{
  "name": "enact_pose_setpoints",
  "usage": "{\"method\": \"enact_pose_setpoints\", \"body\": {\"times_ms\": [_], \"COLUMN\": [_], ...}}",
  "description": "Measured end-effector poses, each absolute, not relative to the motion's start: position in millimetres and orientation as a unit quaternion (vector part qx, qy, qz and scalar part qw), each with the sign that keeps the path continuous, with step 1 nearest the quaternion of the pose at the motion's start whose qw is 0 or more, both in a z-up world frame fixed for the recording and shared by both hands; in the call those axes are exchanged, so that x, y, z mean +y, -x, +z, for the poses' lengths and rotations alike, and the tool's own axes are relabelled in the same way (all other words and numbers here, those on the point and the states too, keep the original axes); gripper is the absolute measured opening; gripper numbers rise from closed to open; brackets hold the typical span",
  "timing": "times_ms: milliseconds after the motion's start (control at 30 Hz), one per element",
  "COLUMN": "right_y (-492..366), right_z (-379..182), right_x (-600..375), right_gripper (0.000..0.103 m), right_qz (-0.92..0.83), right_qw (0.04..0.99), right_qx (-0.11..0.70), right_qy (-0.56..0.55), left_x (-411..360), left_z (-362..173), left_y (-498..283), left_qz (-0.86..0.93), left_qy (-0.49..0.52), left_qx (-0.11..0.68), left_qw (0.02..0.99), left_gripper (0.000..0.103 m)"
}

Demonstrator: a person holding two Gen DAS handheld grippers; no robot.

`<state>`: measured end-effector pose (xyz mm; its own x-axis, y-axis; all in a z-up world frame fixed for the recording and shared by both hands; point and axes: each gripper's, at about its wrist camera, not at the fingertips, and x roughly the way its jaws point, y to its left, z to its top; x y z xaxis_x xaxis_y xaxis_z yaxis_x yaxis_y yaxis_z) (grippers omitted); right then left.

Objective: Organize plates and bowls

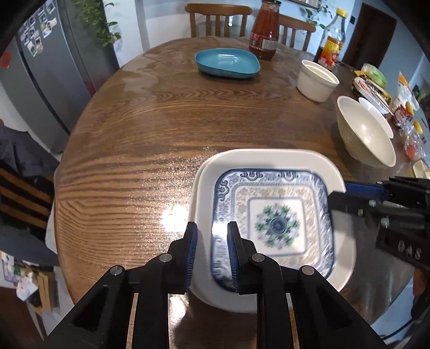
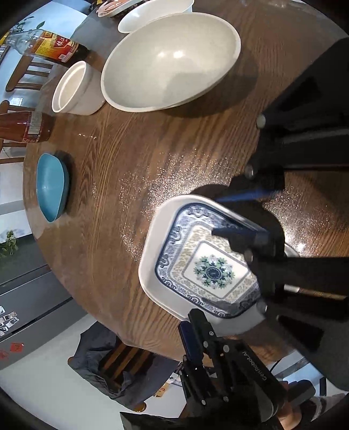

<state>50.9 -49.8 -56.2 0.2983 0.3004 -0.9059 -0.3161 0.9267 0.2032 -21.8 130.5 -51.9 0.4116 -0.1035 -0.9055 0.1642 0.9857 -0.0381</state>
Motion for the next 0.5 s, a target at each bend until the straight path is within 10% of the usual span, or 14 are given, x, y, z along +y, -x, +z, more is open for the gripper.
{"method": "enact_pose_setpoints", "body": {"times_ms": [300, 500], "right_y": [-50.3, -54.7], "right_z": [-22.8, -6.1], "right_x": [-62.8, -78.3], "right_gripper": [0.072, 0.081], "right_qz": [0.194, 0.189], "right_qw": [0.839, 0.848], "right_qx": [0.508, 0.495], "right_qy": [-0.01, -0.027], "left_x": [137.7, 134.8], "left_z": [-40.6, -32.8], "left_y": [16.7, 11.5], "left_qz": [-0.066, -0.056], "left_qy": [-0.002, -0.005], "left_qx": [0.525, 0.511], "left_qw": [0.849, 0.857], "left_gripper": [0.024, 0.059]}}
